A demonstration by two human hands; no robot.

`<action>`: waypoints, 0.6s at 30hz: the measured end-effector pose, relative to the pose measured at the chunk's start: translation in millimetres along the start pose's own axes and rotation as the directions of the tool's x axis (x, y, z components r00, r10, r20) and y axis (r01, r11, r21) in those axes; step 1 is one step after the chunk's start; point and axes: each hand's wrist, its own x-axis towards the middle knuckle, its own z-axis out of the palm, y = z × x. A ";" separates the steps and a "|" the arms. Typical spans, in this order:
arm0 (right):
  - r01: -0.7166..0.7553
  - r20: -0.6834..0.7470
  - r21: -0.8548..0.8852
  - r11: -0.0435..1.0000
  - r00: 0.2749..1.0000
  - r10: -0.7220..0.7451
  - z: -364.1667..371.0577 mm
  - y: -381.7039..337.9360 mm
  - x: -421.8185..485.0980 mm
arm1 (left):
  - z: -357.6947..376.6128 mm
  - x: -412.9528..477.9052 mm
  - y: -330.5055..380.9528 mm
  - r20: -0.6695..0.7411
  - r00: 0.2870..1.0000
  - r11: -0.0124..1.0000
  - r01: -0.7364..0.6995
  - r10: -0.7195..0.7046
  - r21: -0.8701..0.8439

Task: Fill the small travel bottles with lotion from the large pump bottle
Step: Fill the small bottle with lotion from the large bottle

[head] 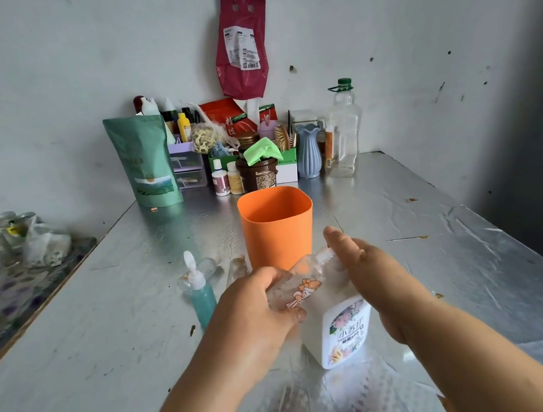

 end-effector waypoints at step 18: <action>0.000 0.038 0.021 1.000 0.999 -0.001 -3.7 -2.6 -4.5 | -2.8 0.6 3.0 -0.006 1.000 1.000 -0.024 0.024 0.015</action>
